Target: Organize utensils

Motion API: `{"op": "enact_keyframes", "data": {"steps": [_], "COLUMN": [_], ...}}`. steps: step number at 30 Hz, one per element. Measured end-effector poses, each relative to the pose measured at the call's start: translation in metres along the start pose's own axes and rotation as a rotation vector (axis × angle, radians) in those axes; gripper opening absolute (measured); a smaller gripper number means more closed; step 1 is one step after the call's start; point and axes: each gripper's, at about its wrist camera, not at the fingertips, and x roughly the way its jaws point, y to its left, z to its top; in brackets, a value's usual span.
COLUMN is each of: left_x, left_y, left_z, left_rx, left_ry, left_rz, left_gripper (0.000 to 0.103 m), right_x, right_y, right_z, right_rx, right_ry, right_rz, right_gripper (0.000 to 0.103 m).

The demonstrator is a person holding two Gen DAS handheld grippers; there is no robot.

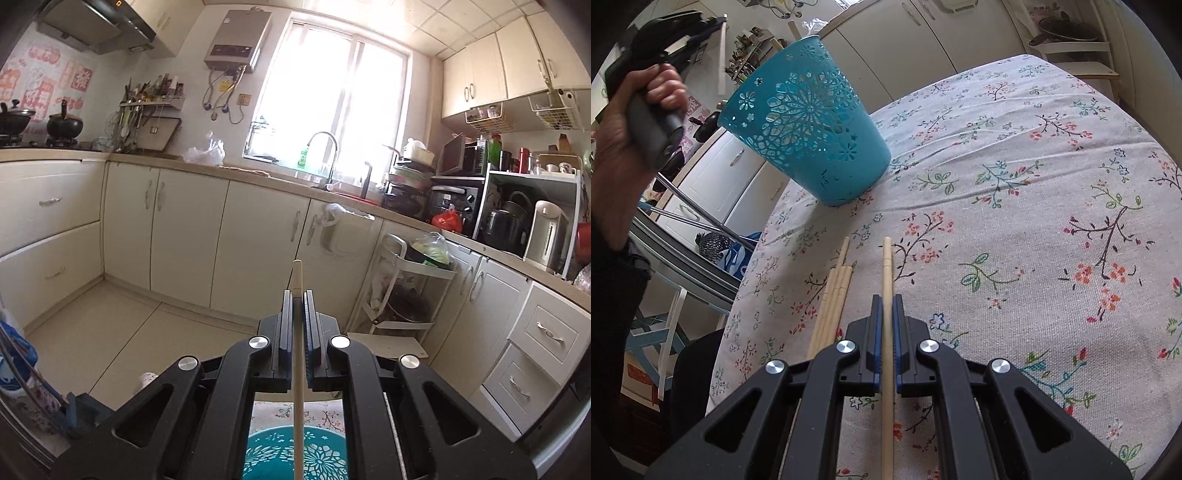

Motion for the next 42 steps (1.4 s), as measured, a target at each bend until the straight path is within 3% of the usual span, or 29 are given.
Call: {"op": "enact_keyframes", "data": {"steps": [9,17,19,22,26,35,42], "left_x": [0.013,0.015,0.005,-0.020,-0.064,-0.150,-0.192], "left_y": [0.004,0.008,0.011,0.014,0.020,0.031,0.024], "left_z": [-0.033,-0.057,-0.063,-0.071,-0.079,-0.101,-0.112], "left_rx": [0.051,0.116,0.121,0.129,0.139,0.155,0.185], "left_ry": [0.079,0.263,0.280,0.277,0.252,0.253,0.252], "left_rz": [0.030,0.057,0.068,0.094,0.124,0.208,0.197], "left_gripper": [0.005,0.007,0.015,0.036,0.052,0.067,0.075], "right_x": [-0.001,-0.001,-0.002,-0.001,-0.003,0.003,0.009], "right_y": [-0.003,-0.001,0.001,0.007,0.012,0.032,0.043], "right_z": [0.001,0.001,0.001,0.000,0.000,0.000,0.000], "right_rx": [0.016,0.001,-0.013,-0.043,-0.079,-0.213,-0.289], "right_ry": [0.003,0.000,-0.002,-0.001,0.006,0.030,0.056], "right_rz": [0.020,0.007,-0.005,-0.030,-0.077,-0.217,-0.296], "right_gripper": [0.006,0.006,0.006,0.006,0.006,0.006,0.006]}}
